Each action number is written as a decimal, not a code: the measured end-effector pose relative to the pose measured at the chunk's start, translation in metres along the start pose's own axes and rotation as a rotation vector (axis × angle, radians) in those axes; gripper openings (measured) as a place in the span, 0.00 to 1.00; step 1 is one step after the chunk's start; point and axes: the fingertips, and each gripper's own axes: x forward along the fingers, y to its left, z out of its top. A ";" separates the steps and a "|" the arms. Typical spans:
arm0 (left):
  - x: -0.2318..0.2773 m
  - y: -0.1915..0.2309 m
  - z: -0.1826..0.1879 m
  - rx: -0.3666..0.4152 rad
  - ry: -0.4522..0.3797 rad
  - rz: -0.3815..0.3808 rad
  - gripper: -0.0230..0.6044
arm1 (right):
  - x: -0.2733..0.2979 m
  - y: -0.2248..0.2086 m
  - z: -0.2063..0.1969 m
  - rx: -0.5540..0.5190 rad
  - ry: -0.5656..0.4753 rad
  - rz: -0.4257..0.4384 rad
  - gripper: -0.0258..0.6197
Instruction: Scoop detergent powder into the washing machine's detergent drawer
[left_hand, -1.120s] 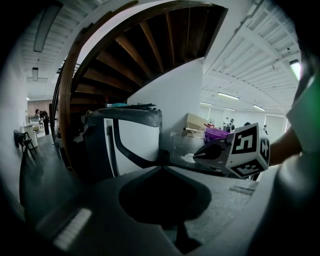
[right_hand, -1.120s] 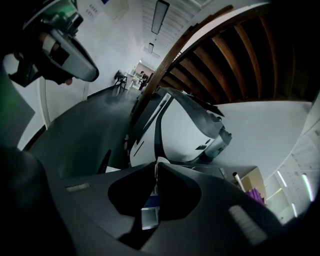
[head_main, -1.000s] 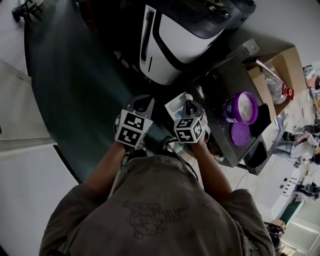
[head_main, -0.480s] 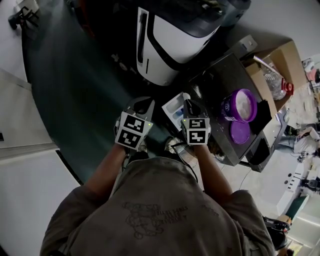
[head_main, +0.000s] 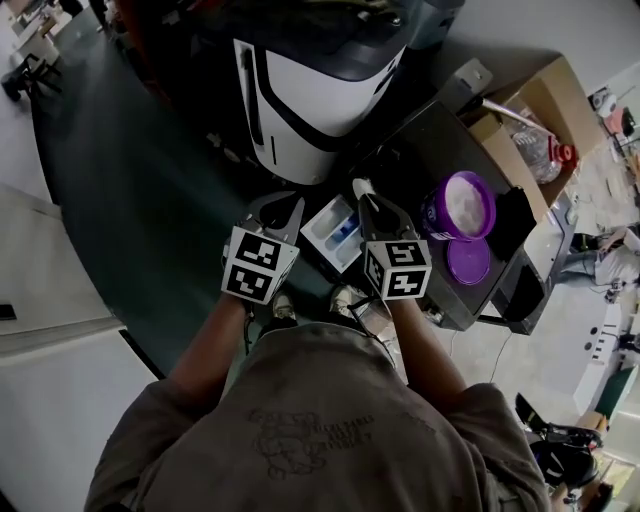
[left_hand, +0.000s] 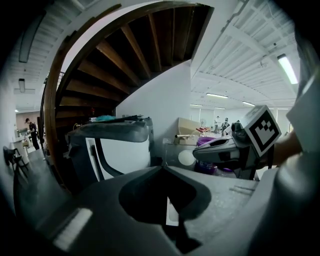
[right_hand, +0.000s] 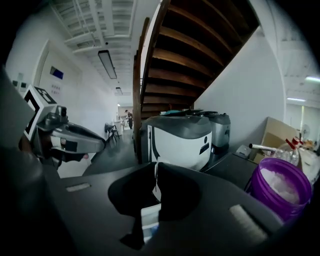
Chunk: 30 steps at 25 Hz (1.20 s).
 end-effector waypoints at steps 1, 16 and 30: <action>0.002 -0.002 0.007 0.010 -0.006 -0.003 0.04 | -0.004 -0.004 0.007 0.018 -0.018 0.001 0.10; 0.079 -0.072 0.109 0.138 -0.106 -0.156 0.04 | -0.073 -0.123 0.059 0.105 -0.161 -0.157 0.10; 0.156 -0.152 0.141 0.220 -0.096 -0.352 0.04 | -0.119 -0.214 0.033 0.108 -0.126 -0.381 0.10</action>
